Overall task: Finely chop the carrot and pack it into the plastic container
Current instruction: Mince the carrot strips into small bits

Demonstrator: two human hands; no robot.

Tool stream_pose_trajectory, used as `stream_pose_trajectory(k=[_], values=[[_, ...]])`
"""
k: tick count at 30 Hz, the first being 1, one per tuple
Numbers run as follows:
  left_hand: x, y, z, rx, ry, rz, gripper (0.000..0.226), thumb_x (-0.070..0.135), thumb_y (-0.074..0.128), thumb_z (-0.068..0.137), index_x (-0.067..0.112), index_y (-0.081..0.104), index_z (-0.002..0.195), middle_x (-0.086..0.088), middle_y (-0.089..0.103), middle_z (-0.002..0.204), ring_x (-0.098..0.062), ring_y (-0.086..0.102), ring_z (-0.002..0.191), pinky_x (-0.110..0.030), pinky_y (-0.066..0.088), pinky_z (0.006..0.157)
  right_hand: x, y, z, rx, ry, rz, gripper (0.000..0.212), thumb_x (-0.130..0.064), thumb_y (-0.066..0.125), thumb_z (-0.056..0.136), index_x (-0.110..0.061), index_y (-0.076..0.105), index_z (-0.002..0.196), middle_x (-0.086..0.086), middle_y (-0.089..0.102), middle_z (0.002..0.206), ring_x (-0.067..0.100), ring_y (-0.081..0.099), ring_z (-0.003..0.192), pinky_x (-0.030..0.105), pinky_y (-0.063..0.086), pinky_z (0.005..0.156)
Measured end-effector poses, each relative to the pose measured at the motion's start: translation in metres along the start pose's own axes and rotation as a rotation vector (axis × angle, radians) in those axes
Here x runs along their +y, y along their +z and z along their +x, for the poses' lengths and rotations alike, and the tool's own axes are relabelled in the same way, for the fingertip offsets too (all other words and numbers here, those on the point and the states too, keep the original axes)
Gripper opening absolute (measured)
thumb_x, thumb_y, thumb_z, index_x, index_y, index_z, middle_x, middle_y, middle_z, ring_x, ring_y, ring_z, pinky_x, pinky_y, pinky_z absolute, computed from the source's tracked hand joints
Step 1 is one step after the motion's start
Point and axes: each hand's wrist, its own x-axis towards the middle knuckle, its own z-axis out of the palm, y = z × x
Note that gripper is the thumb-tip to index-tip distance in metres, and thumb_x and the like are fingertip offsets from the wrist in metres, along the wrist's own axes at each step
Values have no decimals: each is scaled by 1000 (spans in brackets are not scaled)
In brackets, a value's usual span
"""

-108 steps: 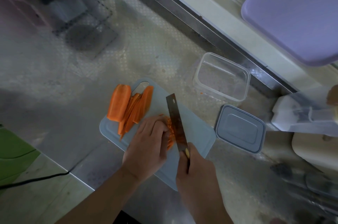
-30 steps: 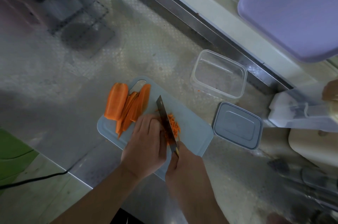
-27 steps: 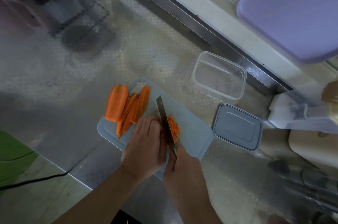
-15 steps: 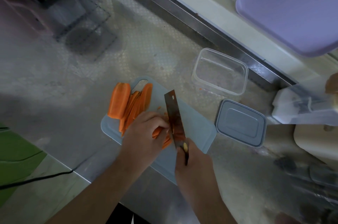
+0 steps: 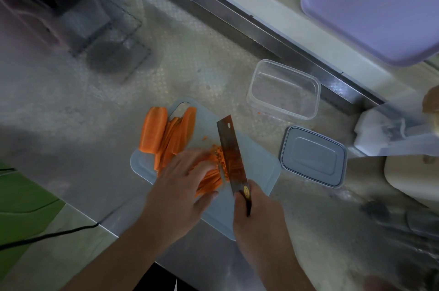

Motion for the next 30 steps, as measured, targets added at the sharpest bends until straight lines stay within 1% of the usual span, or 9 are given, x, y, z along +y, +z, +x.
stream_pose_trajectory(k=[2, 4, 7, 9, 12, 14, 19, 22, 30], values=[[-6, 6, -1, 47, 49, 13, 36, 30, 74, 94, 23, 66, 128, 7, 55, 143, -19, 49, 138, -49, 48, 108, 1, -1, -2, -5, 0, -1, 22, -29, 44, 105, -29, 53, 85, 0, 57, 61, 7, 58, 55, 26, 43, 48], [-12, 10, -1, 93, 84, 13, 30, 26, 66, 100, 18, 68, 129, 5, 59, 141, -19, 53, 135, -46, 48, 108, 2, -2, -3, -5, -6, -13, 23, -29, 45, 105, -28, 51, 83, 1, 56, 60, 11, 58, 57, 28, 42, 49], [-18, 11, -2, 102, 114, 24, 34, 24, 66, 102, 16, 66, 135, 3, 60, 142, -20, 55, 135, -46, 48, 108, 1, -4, -5, -12, -4, -17, 21, -30, 44, 105, -29, 51, 85, 3, 57, 62, 14, 61, 65, 27, 42, 49], [-16, 10, -2, 102, 104, 21, 41, 21, 70, 101, 16, 62, 141, 4, 59, 142, -19, 54, 135, -44, 48, 109, -1, -5, -7, -10, -10, -20, 22, -29, 44, 105, -28, 49, 83, 3, 56, 60, 14, 60, 60, 27, 40, 47], [-11, 7, 0, 140, 84, 13, 51, 26, 74, 95, 13, 59, 142, 3, 57, 142, -16, 53, 134, -35, 45, 113, -2, -4, -8, -7, -28, -33, 22, -30, 44, 104, -28, 46, 82, 3, 52, 57, 14, 54, 50, 27, 37, 46], [-13, 8, 1, 158, 107, 5, 44, 26, 74, 99, 11, 62, 139, 1, 58, 140, -16, 54, 132, -32, 43, 114, -3, -3, -9, -11, -34, -46, 21, -31, 44, 104, -28, 46, 83, 3, 52, 59, 15, 53, 51, 27, 37, 47], [-22, 15, 3, 154, 176, -5, 27, 25, 67, 101, 12, 71, 124, 2, 63, 131, -19, 59, 125, -38, 48, 107, -5, -2, -9, -7, -35, -48, 23, -30, 46, 103, -27, 45, 81, 4, 49, 56, 13, 50, 48, 24, 34, 45], [-25, 17, 6, 172, 213, -15, 19, 21, 68, 101, 11, 74, 117, 1, 66, 125, -20, 62, 120, -37, 50, 105, -5, 0, -9, -20, -26, -68, 23, -31, 46, 104, -28, 44, 82, 2, 48, 56, 13, 49, 49, 24, 35, 46], [-25, 21, 6, 207, 212, -53, 11, 16, 69, 101, 8, 74, 105, 0, 67, 118, -20, 63, 117, -37, 52, 101, -14, 0, -11, -42, -5, -133, 15, -34, 41, 105, -31, 49, 92, 2, 52, 61, 13, 52, 52, 25, 40, 49]])
